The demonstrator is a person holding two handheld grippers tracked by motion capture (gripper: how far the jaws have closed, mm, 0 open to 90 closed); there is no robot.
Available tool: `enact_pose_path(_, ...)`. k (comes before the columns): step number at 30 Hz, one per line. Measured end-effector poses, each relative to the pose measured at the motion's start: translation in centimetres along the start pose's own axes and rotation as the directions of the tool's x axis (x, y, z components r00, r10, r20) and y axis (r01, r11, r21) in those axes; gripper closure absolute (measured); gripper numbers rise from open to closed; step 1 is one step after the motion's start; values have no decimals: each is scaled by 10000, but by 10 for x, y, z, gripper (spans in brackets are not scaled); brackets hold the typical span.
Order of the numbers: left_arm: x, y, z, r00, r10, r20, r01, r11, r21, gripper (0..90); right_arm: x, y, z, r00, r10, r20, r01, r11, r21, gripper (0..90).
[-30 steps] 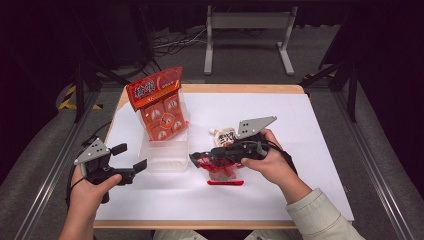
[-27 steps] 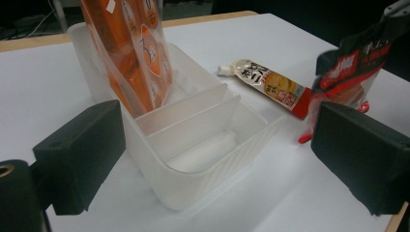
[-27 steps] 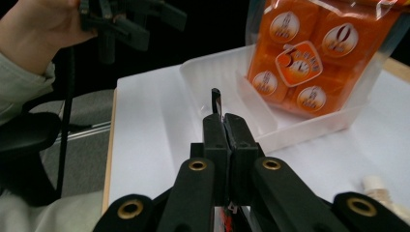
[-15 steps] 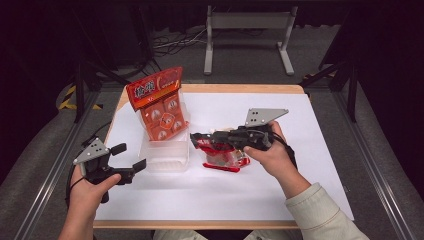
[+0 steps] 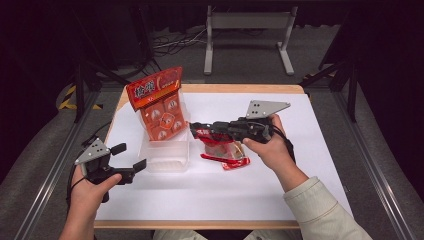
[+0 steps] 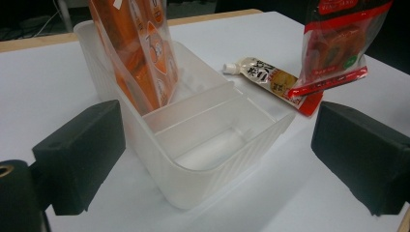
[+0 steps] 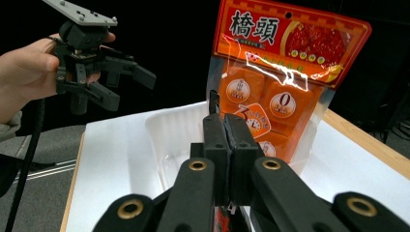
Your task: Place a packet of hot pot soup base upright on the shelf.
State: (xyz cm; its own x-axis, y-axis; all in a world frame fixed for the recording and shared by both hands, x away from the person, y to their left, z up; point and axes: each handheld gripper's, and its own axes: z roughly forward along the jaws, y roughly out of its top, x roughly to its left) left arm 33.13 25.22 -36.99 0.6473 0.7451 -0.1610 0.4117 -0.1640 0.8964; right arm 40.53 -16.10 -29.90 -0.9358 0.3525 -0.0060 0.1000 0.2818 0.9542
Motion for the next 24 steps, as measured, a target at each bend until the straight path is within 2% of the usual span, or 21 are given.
enact_pose_path(7, 0, -1, -2, 10000, 1, -31, -1, 10000, -62, 58, -4, 9, 5, 9998, -173, 16, 173, 9998, -67, 895)
enact_pose_path(10, 0, -2, -2, 10000, 15, -23, -15, 10000, -92, 58, -5, 15, 10, 9997, -252, -16, 251, 9996, -102, 895)
enact_pose_path(15, 0, -4, -2, 10000, 27, -8, -27, 9999, 142, 51, -5, 25, 19, 9989, -460, -67, 458, 9987, -211, 895)
enact_pose_path(20, 1, -4, -4, 9999, -37, -129, 38, 10000, 84, 43, -6, 33, 28, 9983, -567, -146, 562, 9980, -289, 895)
enact_pose_path(24, 2, -4, -5, 10000, -76, -56, 77, 9999, 77, 39, -6, 40, 38, 9977, -643, -225, 635, 9973, -363, 895)
